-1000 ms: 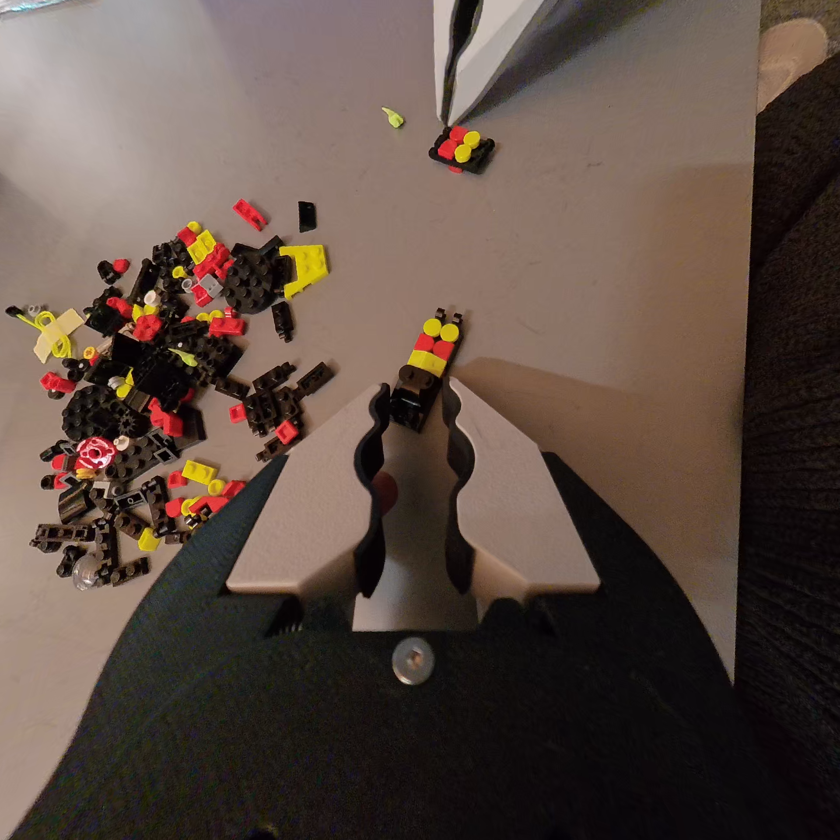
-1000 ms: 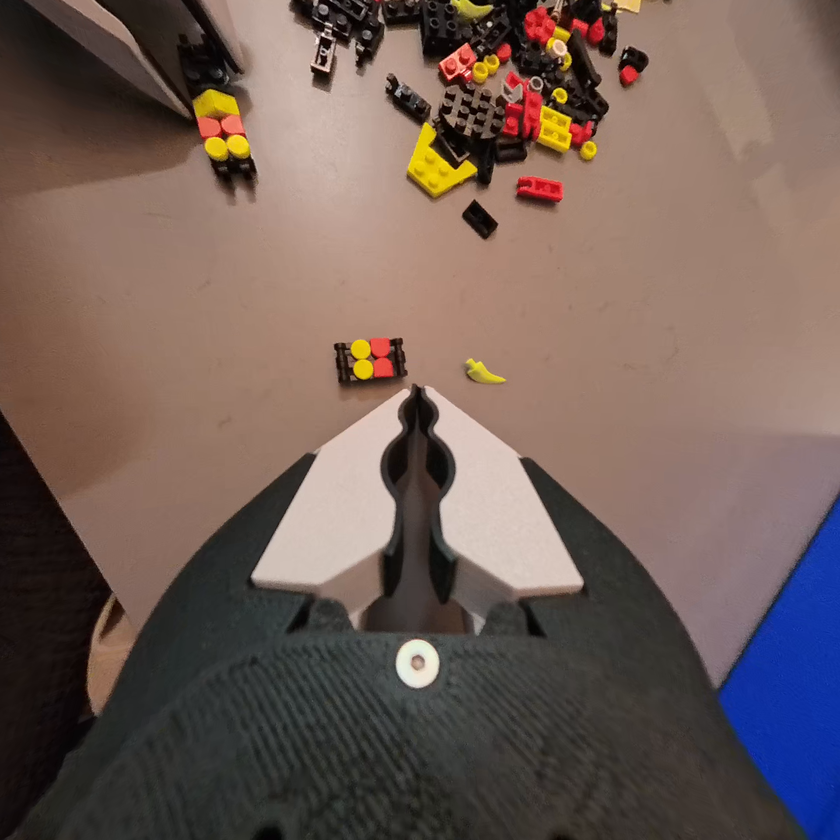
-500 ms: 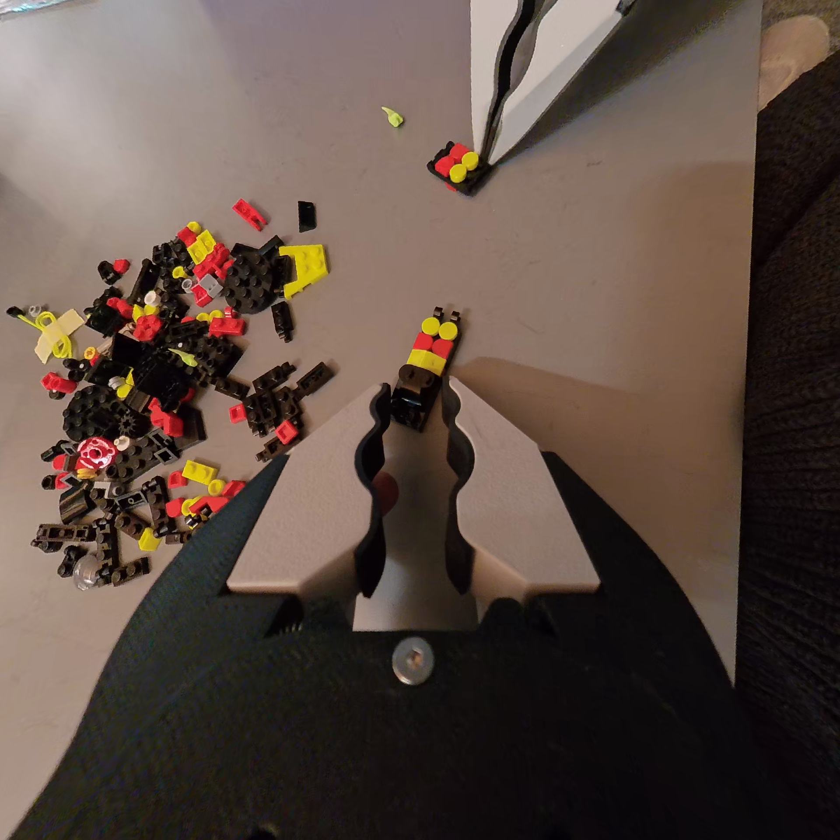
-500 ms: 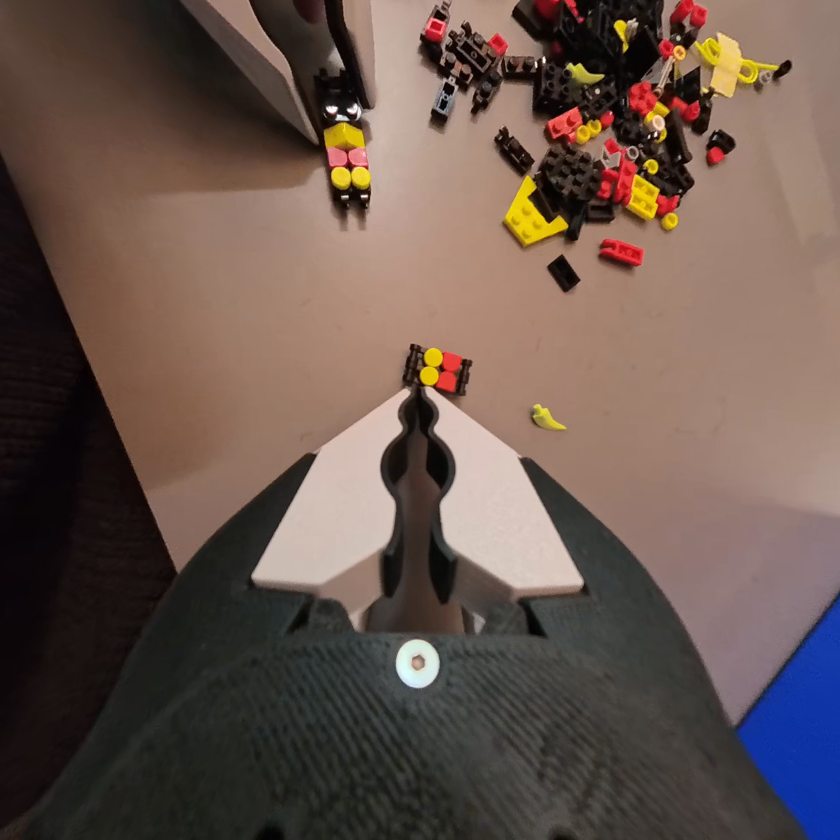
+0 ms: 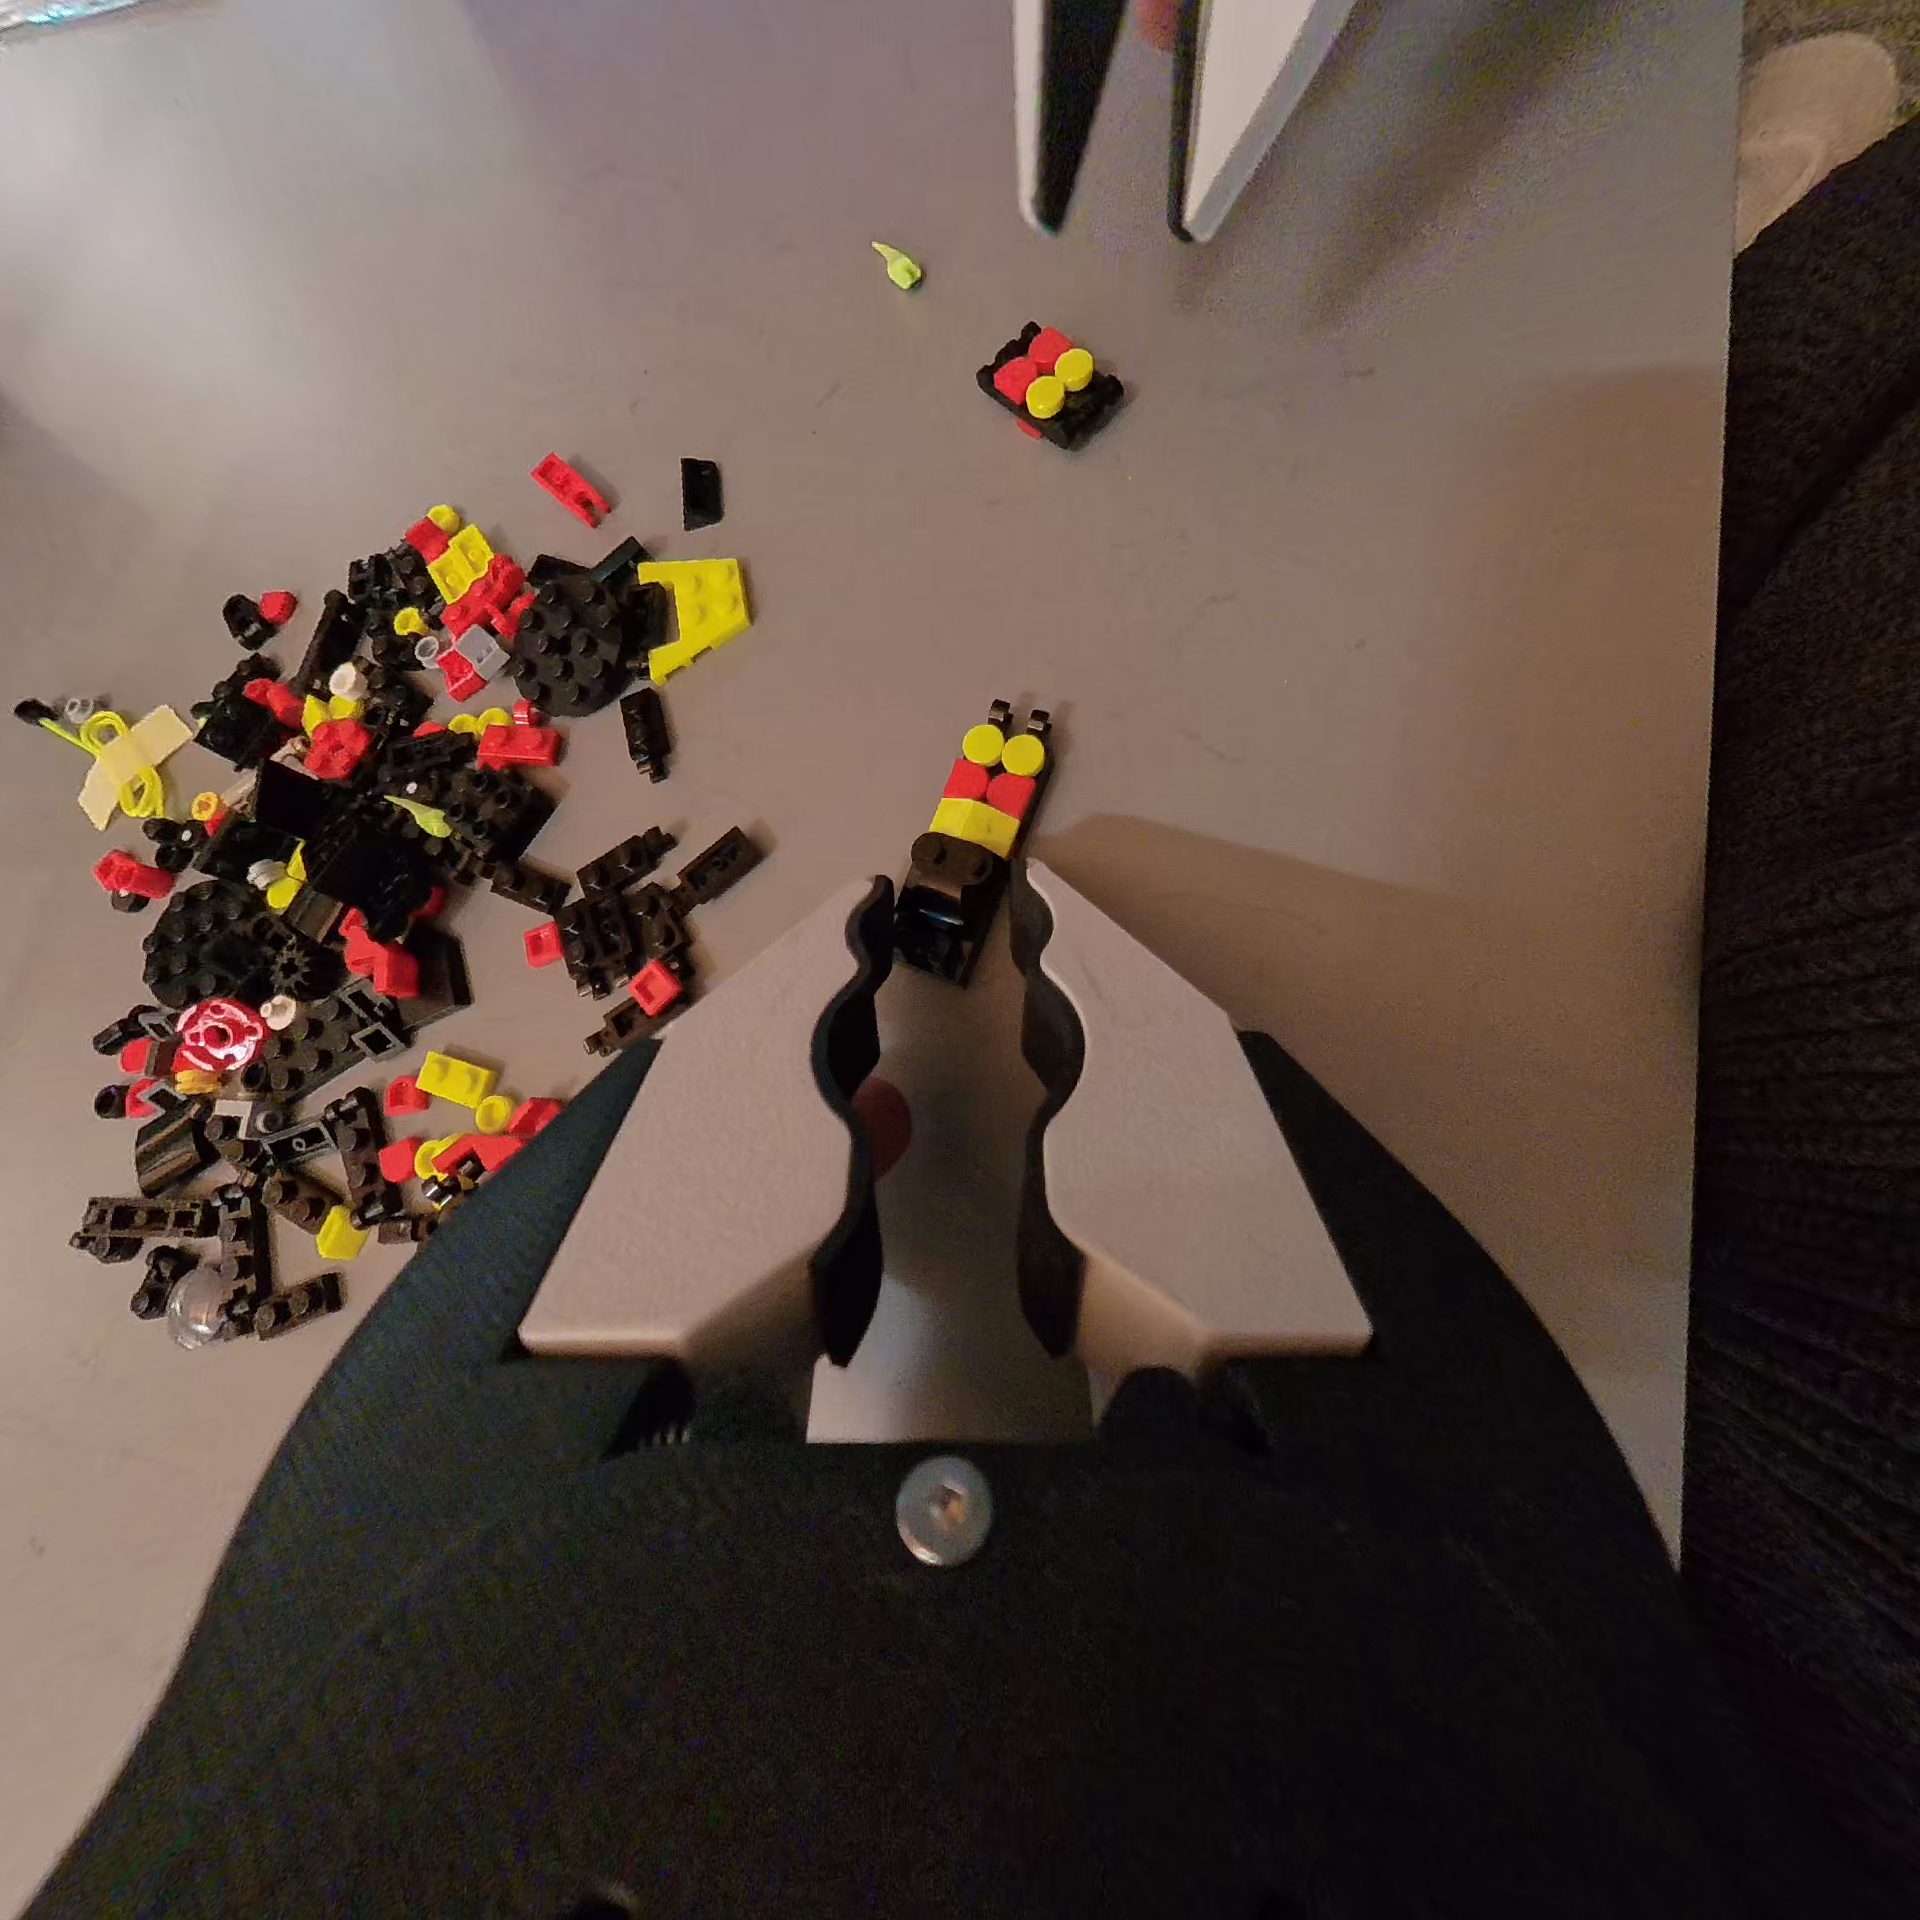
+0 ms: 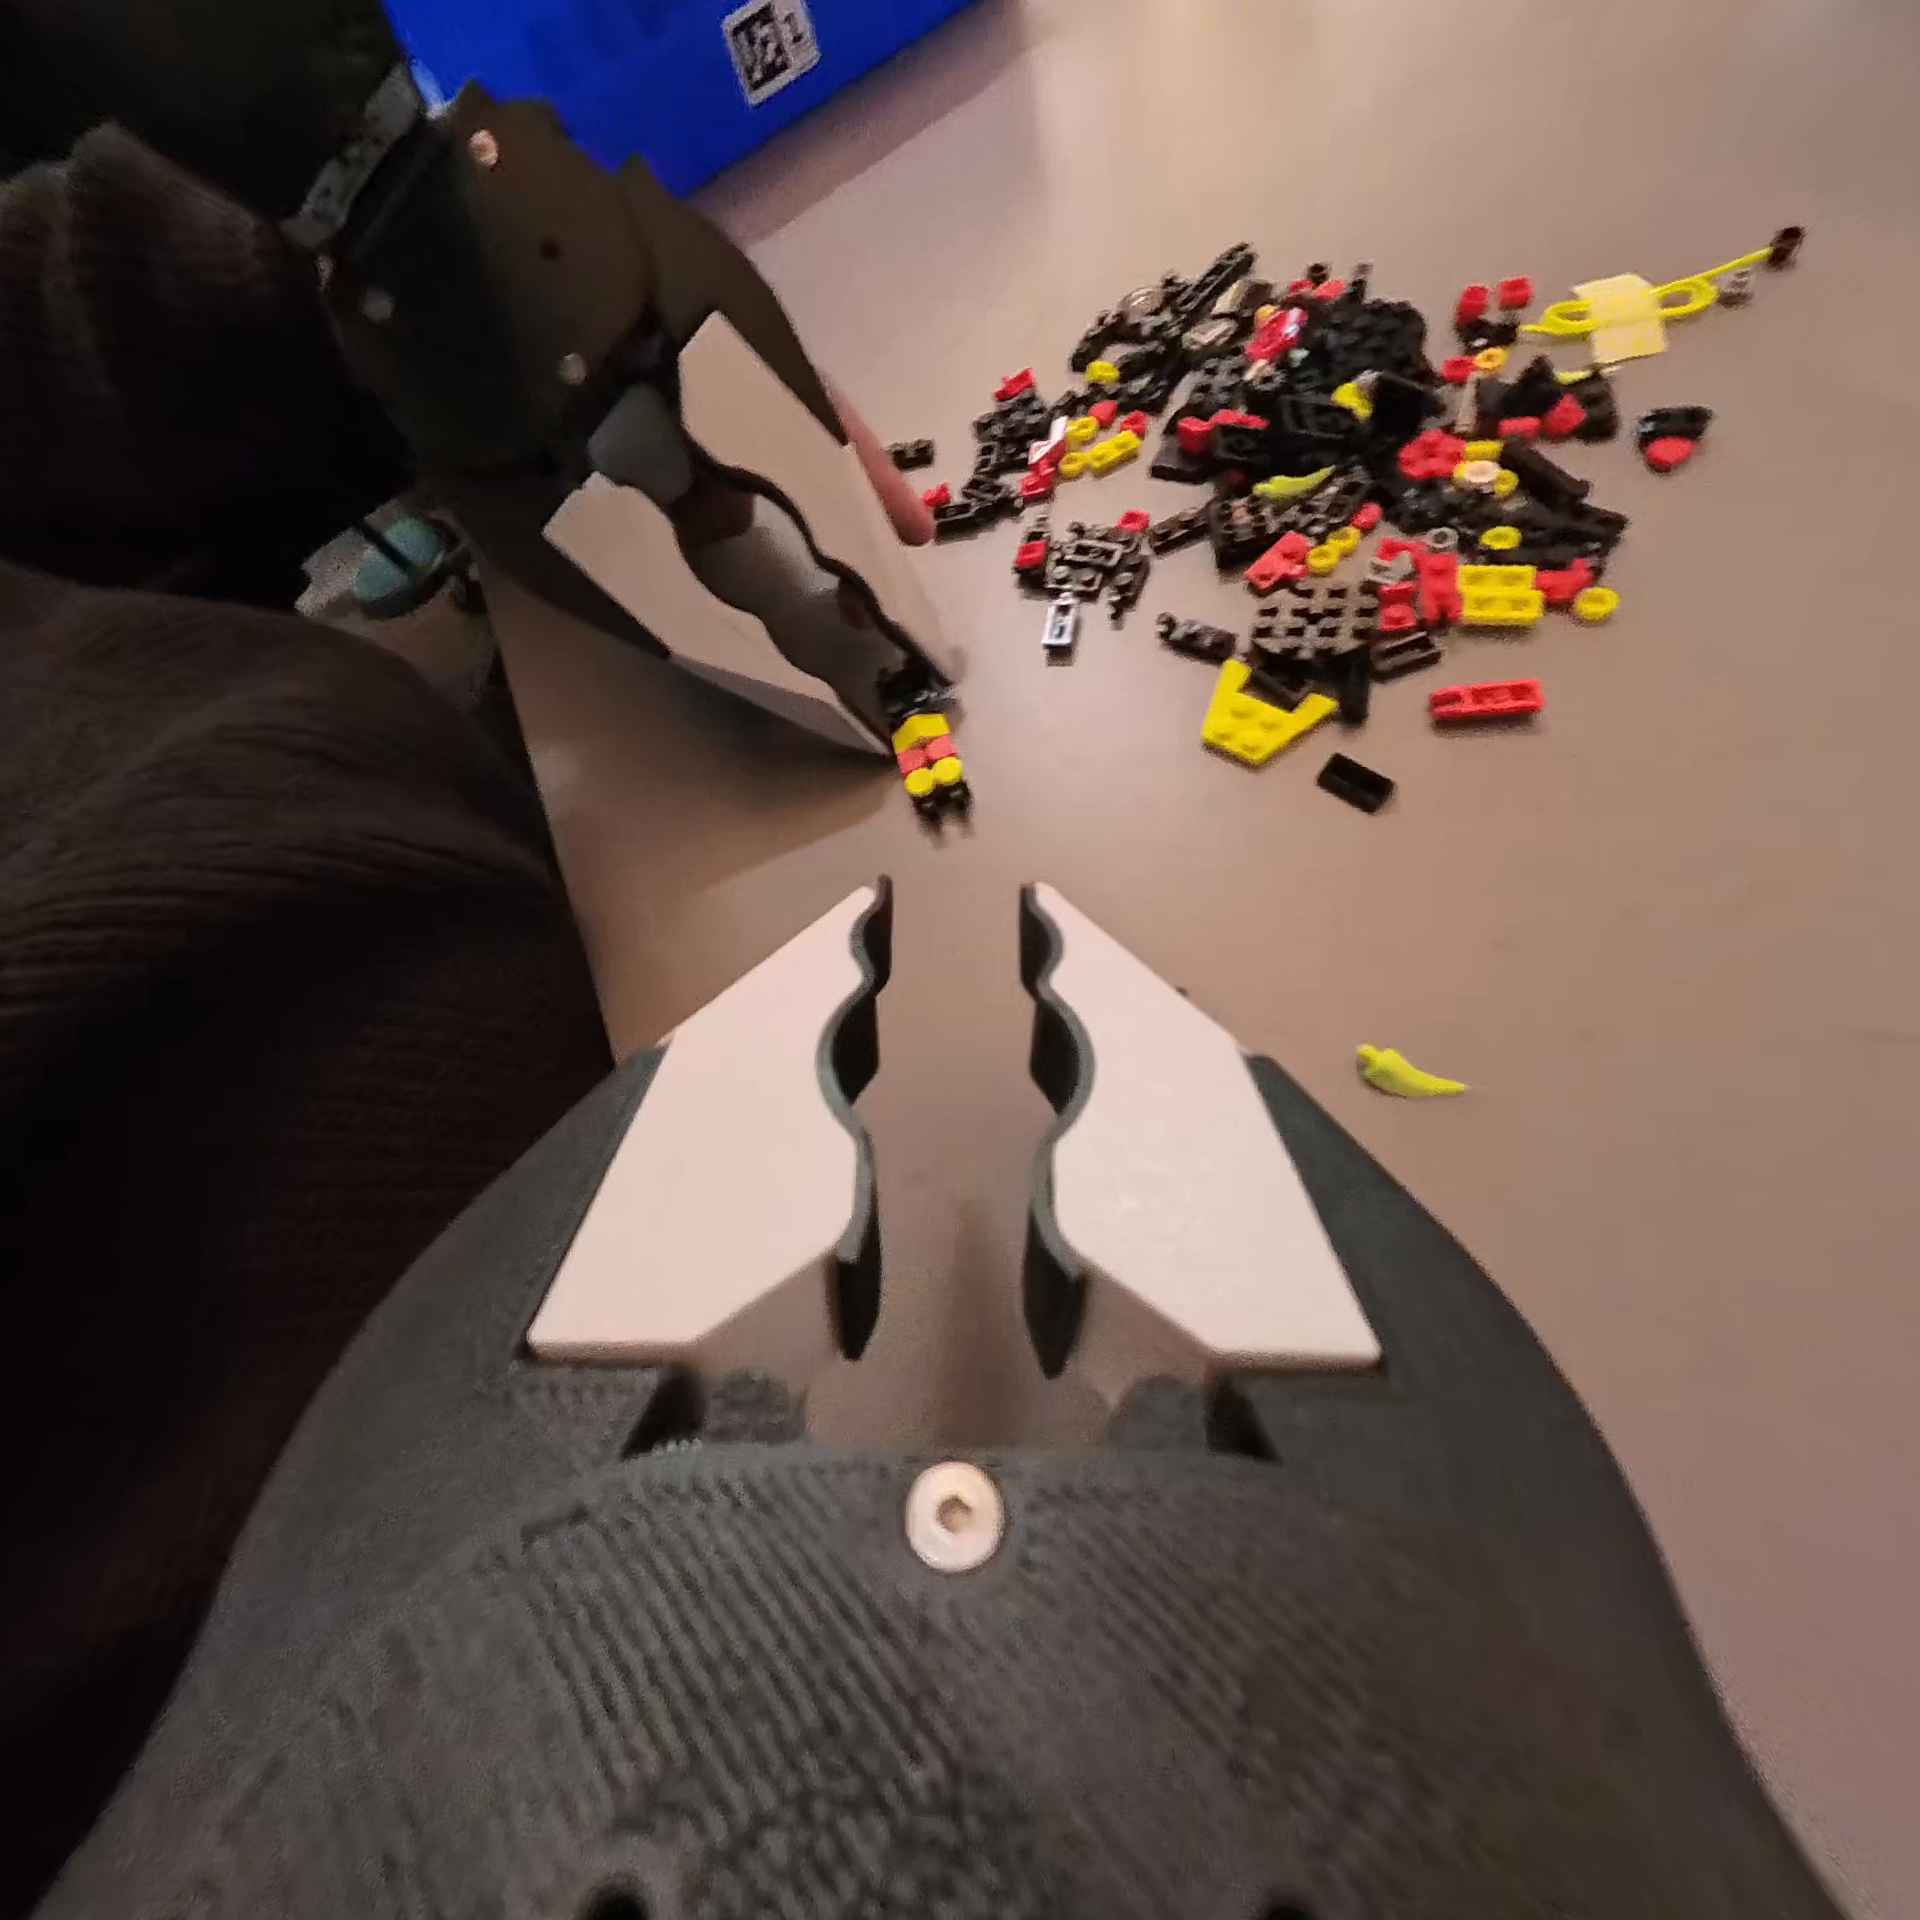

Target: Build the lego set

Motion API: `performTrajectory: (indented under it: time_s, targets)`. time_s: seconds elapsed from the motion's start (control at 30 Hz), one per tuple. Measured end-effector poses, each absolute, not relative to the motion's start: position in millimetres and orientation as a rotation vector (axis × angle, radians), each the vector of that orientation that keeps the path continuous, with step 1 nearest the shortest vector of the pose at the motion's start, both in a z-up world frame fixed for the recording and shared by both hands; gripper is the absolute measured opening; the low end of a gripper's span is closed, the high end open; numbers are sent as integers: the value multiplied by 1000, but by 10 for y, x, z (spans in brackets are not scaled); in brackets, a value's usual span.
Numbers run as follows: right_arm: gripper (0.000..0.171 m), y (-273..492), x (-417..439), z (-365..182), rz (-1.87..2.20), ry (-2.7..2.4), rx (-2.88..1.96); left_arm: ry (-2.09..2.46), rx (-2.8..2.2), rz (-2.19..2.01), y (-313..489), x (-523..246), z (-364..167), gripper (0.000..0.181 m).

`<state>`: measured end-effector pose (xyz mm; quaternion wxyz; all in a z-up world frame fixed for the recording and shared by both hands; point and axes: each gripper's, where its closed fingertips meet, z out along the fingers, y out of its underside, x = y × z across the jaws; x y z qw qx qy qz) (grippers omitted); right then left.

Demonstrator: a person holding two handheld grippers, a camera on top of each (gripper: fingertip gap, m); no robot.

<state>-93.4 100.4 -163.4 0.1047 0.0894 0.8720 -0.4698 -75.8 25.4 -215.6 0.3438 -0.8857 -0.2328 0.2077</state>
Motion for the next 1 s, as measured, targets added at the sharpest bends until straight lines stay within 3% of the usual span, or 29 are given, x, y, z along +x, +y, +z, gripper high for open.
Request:
performTrajectory:
  time_s: [0.03, 0.17, 0.47, 0.73, 1.0]
  targets:
    - [27, 1005, -973, -1619, -1404, 2565, 289, -605, -2301, 539, 255, -758, -2157, 21]
    - [48, 1004, -1125, -1550, -1502, 2589, 371, -606, -2301, 538, 253, -759, -2157, 21]
    - [62, 1060, -1357, -1436, -1606, 2406, 586, -605, -2301, 540, 253, -758, -2156, 21]
    - [37, 1123, -1277, -1536, -1508, 2490, 430, -604, -2301, 540, 254, -757, -2156, 21]
    - [41, 1109, -1207, -1746, -1389, 2713, 292, -603, -2302, 542, 254, -757, -2156, 21]
